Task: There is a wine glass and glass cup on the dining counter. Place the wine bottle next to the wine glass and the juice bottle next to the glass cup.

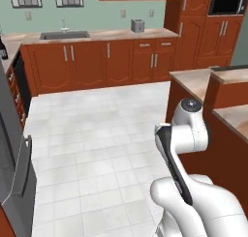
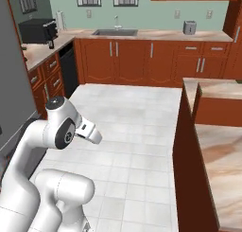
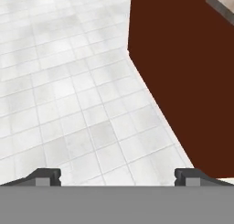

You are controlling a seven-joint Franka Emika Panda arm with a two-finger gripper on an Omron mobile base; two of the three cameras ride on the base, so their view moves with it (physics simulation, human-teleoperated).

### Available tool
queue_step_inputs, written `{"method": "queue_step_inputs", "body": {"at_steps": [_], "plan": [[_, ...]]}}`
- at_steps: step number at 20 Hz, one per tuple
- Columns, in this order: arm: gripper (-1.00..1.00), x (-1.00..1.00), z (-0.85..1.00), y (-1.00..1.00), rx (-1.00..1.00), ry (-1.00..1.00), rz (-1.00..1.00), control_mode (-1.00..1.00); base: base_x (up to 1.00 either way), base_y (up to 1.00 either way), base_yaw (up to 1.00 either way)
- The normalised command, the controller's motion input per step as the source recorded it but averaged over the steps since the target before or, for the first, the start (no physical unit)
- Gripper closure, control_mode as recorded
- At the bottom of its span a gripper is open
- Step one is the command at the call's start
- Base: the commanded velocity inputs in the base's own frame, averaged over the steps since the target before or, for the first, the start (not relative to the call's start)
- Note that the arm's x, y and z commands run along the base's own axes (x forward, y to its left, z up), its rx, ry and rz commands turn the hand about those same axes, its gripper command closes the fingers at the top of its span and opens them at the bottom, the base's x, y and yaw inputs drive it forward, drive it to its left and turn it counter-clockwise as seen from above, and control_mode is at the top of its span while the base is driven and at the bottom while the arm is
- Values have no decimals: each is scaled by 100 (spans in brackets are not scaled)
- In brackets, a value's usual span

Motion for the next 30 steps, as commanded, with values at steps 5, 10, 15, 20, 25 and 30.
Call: {"method": "queue_step_inputs", "body": {"at_steps": [5,10,15,20,25,30], "plan": [[-100,0,0,0,0,0,0,100,94,19,-2],[-100,0,0,0,0,0,0,100,94,15,0],[-100,0,0,0,0,0,0,100,94,13,0],[-100,0,0,0,0,0,0,100,94,12,0],[-100,0,0,0,0,0,0,100,94,11,0],[-100,0,0,0,0,0,0,100,94,12,1]]}}
